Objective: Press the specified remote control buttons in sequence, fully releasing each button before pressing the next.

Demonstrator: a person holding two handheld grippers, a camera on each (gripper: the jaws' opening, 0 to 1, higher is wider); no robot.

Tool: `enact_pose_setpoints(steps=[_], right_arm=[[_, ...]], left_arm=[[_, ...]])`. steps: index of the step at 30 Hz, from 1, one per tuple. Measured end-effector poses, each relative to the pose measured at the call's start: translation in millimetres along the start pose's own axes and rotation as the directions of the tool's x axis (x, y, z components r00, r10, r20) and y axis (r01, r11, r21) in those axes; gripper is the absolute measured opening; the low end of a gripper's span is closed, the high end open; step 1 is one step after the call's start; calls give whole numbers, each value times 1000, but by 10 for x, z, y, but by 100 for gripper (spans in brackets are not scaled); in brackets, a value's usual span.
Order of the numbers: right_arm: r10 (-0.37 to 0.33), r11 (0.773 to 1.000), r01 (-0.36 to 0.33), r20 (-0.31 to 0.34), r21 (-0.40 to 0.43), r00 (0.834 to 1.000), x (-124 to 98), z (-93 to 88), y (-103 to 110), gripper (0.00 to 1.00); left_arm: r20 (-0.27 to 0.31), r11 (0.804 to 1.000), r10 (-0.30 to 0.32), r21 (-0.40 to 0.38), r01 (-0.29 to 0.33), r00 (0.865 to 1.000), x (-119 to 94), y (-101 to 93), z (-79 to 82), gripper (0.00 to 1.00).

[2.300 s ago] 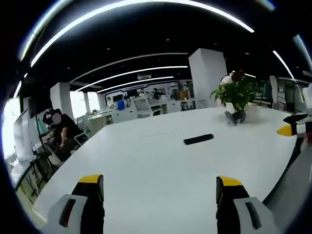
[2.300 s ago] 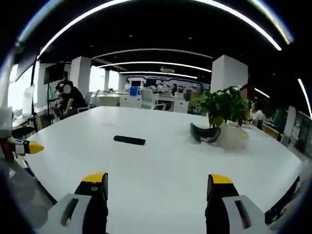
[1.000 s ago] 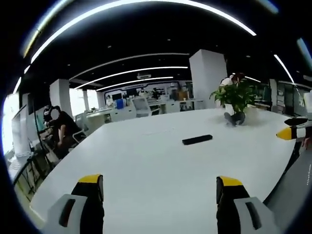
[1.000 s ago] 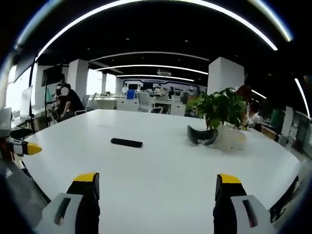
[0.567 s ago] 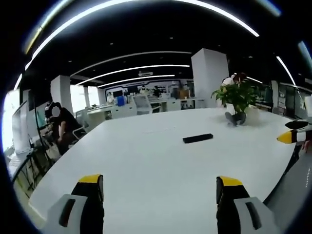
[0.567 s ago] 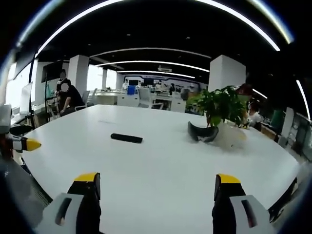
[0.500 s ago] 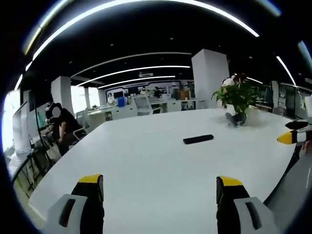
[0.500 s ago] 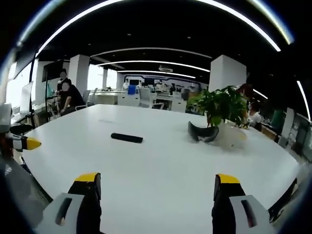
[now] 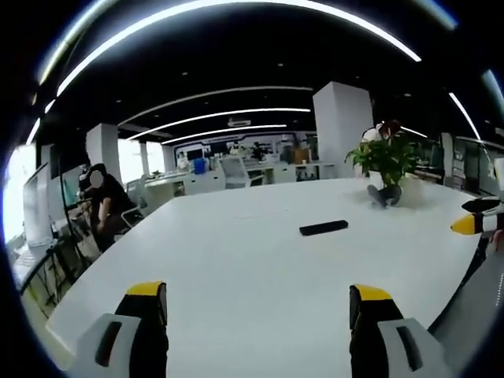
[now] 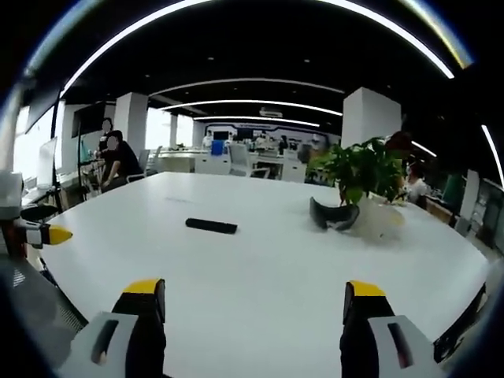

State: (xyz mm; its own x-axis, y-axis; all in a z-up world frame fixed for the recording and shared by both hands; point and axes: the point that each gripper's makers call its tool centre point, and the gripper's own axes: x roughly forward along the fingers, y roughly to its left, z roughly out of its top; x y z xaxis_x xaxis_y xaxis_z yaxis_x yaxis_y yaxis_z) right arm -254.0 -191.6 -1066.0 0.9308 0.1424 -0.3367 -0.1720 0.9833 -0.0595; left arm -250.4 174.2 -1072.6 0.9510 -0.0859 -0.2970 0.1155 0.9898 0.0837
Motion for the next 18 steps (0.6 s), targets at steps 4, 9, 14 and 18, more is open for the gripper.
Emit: enact_pose_setpoints(steps=[4, 9, 14, 18], right_arm=[[23, 1000, -24, 20, 12, 1000, -2, 26, 30, 92], [30, 999, -32, 38, 35, 999, -12, 56, 30, 89], [30, 999, -30, -5, 17, 1000, 12, -9, 26, 88], [24, 1000, -23, -96, 8, 995, 30, -157, 8, 90]], left_arm=[[51, 999, 28, -16, -27, 998, -49, 51, 95, 100], [51, 998, 55, -46, -53, 997, -54, 118, 82, 100], [43, 999, 45, -28, -44, 998, -47, 89, 66, 100], [16, 999, 31, -21, -30, 999, -31, 54, 25, 100]])
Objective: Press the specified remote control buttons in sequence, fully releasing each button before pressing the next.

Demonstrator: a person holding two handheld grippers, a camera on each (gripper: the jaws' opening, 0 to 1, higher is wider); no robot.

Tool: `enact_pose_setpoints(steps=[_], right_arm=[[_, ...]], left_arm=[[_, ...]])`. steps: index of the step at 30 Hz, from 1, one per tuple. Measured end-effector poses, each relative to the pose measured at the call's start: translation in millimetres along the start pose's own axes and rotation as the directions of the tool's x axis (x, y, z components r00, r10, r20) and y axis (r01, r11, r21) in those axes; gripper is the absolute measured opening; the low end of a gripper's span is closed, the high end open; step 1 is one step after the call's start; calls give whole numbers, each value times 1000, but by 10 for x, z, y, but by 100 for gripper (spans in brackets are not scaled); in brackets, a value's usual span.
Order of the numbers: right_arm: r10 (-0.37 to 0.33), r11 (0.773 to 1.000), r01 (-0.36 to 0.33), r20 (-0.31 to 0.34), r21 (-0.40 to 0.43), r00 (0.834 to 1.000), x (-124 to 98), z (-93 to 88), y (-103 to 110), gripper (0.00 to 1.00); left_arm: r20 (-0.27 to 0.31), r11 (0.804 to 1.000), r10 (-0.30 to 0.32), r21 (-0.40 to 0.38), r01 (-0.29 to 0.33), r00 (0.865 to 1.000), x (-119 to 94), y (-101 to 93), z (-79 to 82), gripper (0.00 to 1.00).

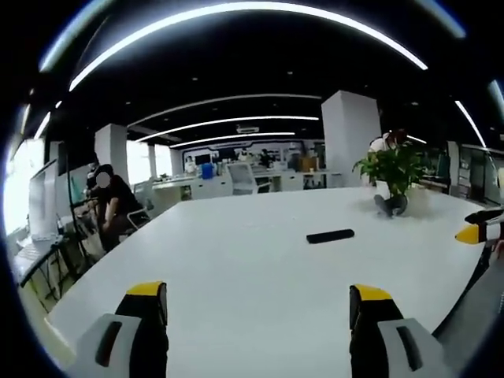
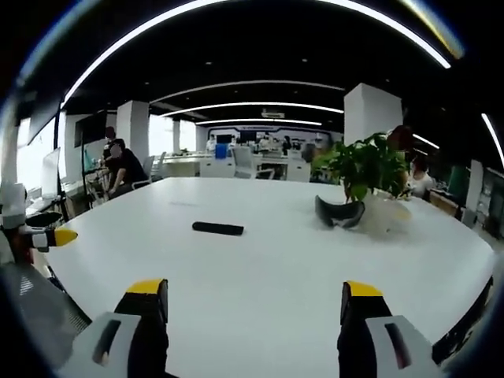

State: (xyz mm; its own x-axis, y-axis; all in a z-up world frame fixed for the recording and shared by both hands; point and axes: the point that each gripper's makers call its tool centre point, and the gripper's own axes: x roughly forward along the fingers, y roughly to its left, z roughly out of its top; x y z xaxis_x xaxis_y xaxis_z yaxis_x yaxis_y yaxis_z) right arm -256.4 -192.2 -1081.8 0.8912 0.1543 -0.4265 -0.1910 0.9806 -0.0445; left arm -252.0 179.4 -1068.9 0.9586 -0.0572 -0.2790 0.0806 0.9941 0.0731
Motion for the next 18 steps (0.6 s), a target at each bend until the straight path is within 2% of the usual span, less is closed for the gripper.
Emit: enact_pose_setpoints(steps=[1, 2, 4, 8, 11, 18], right_arm=[[-7, 1000, 7, -5, -5, 1000, -1, -7, -11, 88], [-6, 1000, 6, 31, 2, 1000, -13, 51, -10, 88], [-5, 1000, 4, 58, 16, 998, -29, 98, -11, 88], [-8, 1000, 8, 27, 1, 1000, -4, 56, -1, 87], [-12, 1000, 12, -20, -11, 1000, 28, -22, -10, 85], [-24, 1000, 23, -21, -17, 1000, 23, -61, -44, 84]], left_arm=[[6, 1000, -2, 0, 2, 1000, -7, -8, 11, 100], [26, 1000, 10, 7, -10, 1000, -14, 9, 43, 100], [1, 999, 36, 37, -36, 999, -16, 57, 1, 96], [18, 1000, 23, 2, -23, 1000, -20, 45, 36, 97], [31, 999, 32, -14, -32, 999, -33, 74, 53, 97], [44, 999, 33, -44, -31, 999, -46, 91, 62, 96]])
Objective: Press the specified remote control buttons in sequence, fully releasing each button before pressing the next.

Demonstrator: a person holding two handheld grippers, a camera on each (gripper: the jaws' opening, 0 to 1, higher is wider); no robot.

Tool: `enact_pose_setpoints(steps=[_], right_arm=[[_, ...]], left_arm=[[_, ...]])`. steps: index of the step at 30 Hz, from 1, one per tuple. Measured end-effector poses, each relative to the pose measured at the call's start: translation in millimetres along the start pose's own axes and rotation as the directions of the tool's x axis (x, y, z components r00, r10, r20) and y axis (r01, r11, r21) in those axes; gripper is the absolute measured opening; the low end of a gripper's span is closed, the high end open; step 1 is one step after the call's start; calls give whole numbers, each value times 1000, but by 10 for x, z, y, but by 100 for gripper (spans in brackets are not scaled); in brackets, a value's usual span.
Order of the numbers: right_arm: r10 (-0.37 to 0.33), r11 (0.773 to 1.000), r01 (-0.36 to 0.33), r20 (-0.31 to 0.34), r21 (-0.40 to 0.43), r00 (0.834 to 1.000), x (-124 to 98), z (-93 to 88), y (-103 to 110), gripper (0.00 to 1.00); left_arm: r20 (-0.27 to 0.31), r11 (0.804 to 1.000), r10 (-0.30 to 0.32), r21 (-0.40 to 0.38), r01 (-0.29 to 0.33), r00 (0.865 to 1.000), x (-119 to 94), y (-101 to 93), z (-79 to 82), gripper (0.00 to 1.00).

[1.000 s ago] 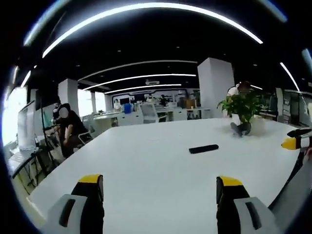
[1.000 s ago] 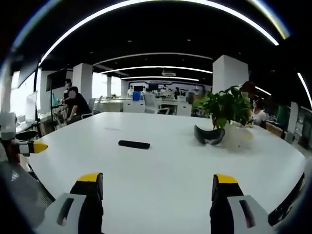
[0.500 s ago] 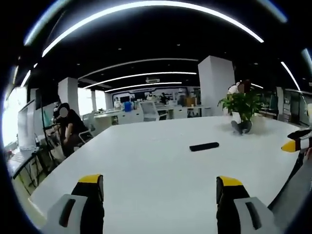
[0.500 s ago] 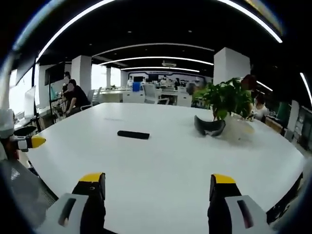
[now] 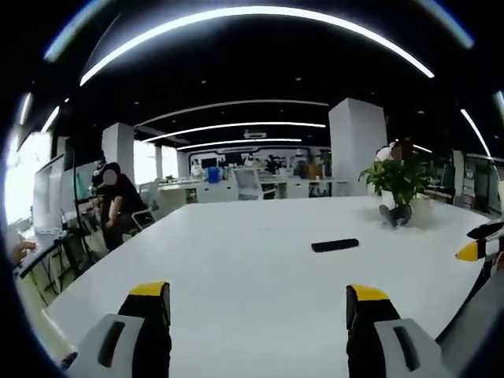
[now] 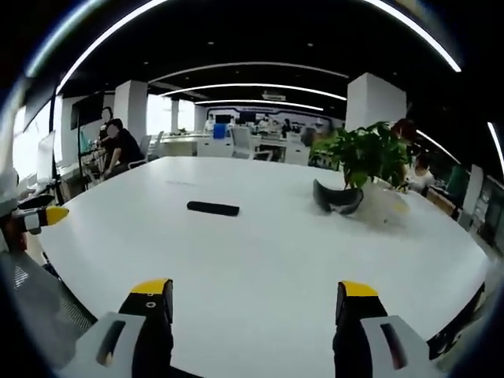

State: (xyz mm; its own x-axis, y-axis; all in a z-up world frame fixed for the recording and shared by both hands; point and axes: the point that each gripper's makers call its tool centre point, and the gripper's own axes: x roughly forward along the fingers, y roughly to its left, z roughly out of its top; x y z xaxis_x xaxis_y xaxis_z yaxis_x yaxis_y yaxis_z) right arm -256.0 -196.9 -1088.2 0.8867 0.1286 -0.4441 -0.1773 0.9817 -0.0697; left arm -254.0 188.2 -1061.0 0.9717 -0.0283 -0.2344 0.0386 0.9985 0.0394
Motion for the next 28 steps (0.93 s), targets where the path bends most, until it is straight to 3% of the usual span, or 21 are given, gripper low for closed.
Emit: enact_pose_setpoints(steps=[4, 10, 13, 16, 20, 28], right_arm=[[-14, 1000, 14, -5, -9, 1000, -24, -12, -1, 84], [-29, 1000, 28, 40, 10, 999, -58, 42, -37, 86], [-28, 999, 26, 71, 27, 997, -65, 86, -49, 87], [-24, 999, 22, 55, 26, 998, -53, 65, -36, 86], [5, 1000, -5, 46, 11, 999, -39, 53, 18, 82], [-20, 1000, 19, 48, 24, 999, -35, 61, -49, 89]], left_arm=[[-36, 1000, -10, 4, 10, 999, 13, -18, -66, 93], [-41, 999, -35, 17, 36, 999, 13, -78, -77, 94], [14, 999, -28, -19, 28, 1000, -12, -50, 16, 96], [50, 999, -18, -39, 20, 999, -36, -18, 64, 98], [60, 1000, 1, -22, 0, 998, -45, -2, 83, 98], [46, 998, 19, -53, -17, 999, -26, 47, 61, 98]])
